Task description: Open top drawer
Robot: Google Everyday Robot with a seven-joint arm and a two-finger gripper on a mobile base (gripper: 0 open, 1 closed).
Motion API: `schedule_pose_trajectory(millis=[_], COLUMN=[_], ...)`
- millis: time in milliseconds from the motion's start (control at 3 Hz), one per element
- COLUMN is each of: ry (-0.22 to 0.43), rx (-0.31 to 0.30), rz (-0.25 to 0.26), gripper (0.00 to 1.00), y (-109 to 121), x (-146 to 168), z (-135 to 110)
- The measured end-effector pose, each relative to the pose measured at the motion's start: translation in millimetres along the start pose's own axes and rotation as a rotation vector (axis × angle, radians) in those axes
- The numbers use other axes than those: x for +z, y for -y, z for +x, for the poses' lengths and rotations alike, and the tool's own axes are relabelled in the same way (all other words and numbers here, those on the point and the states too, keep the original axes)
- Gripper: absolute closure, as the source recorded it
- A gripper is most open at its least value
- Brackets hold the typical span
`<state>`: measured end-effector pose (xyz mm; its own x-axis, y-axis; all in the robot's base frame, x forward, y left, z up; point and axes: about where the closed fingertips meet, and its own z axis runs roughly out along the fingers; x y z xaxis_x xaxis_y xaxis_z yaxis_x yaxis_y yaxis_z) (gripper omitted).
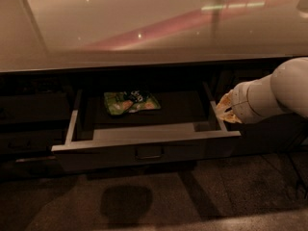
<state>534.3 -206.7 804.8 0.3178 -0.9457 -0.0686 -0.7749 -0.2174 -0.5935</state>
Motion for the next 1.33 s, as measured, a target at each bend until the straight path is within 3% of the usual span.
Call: schedule_pose_trajectory(millis=[333,667,1000,1333], ry=[0.059,0.212,0.420,0.442], rx=[0.019,0.065,0.080,0.083], rz=[-0.023,-0.038,-0.030,-0.033], gripper=[1.00,1.00,1.00,1.00], y=[-6.2,-15.3,-17.0,-17.8], x=[8.7,16.3,20.8,21.1], z=[3.8,10.8,8.6,8.0])
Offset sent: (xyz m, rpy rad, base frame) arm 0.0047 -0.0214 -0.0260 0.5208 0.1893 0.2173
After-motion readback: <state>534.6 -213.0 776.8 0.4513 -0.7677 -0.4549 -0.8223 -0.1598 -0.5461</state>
